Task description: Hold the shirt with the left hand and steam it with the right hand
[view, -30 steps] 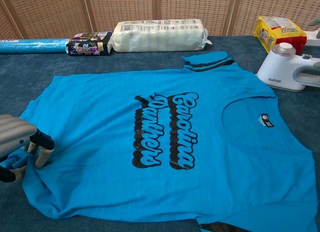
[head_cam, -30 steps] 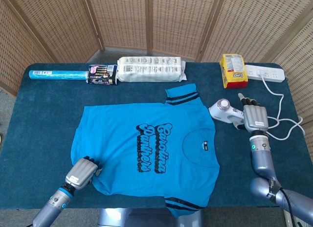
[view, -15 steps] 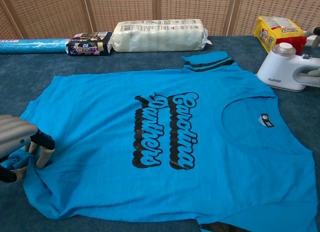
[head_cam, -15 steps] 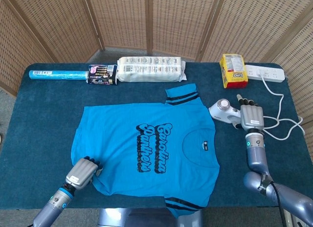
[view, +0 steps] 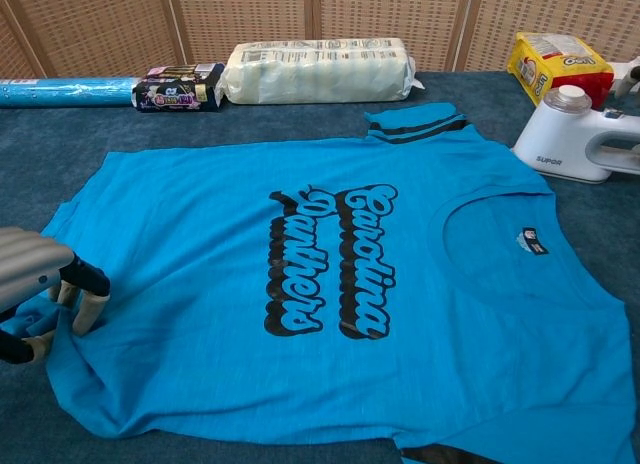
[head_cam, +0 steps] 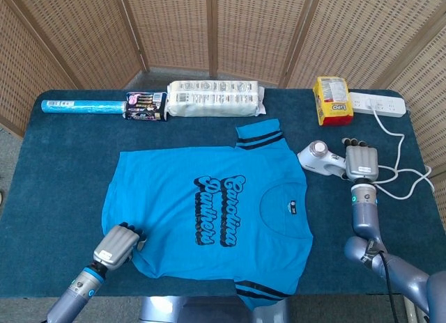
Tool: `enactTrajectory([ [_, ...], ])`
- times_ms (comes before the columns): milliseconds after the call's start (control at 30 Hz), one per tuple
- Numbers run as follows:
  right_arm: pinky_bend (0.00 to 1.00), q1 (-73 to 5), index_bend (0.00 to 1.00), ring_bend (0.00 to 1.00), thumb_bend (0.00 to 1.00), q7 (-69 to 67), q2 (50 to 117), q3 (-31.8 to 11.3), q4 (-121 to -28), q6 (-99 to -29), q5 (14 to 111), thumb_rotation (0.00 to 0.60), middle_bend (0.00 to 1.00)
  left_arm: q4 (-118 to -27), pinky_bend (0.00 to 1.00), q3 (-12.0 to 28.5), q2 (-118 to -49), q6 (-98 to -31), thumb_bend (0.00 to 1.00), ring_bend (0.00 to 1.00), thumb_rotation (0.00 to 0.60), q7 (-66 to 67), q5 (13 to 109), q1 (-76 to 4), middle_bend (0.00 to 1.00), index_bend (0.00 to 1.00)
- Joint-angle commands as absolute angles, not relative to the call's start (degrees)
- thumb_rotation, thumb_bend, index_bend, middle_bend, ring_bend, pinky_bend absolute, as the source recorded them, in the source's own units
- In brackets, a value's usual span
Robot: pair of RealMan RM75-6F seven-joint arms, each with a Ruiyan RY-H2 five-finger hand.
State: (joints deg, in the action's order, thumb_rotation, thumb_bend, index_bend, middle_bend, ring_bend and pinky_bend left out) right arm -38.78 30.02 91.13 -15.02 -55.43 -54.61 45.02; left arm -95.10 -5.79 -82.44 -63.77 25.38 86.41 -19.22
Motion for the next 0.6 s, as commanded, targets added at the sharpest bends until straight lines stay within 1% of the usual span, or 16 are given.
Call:
enactTrajectory([
  [33, 0.37, -39.1, 0.25, 0.31, 0.30, 29.4, 92.9, -15.2, -52.4, -53.9, 45.4, 0.600, 0.30, -95.2, 0.43, -5.8, -82.4, -63.8, 0.43, 0.51, 0.600, 25.4, 86.4, -19.3, 0.61, 0.64],
  [467, 0.45, -39.7, 0.33, 0.40, 0.34, 24.3, 98.5, -17.4, -42.6, -53.3, 47.4, 0.600, 0.37, -95.6, 0.43, -5.8, -82.4, -63.7, 0.43, 0.51, 0.600, 25.6, 85.9, -19.5, 0.61, 0.64],
  [600, 0.49, -39.9, 0.37, 0.44, 0.36, 23.4, 99.9, -17.7, -40.5, -53.3, 48.4, 0.600, 0.41, -95.5, 0.43, -5.8, -82.3, -63.7, 0.43, 0.51, 0.600, 25.6, 85.8, -19.5, 0.61, 0.64],
])
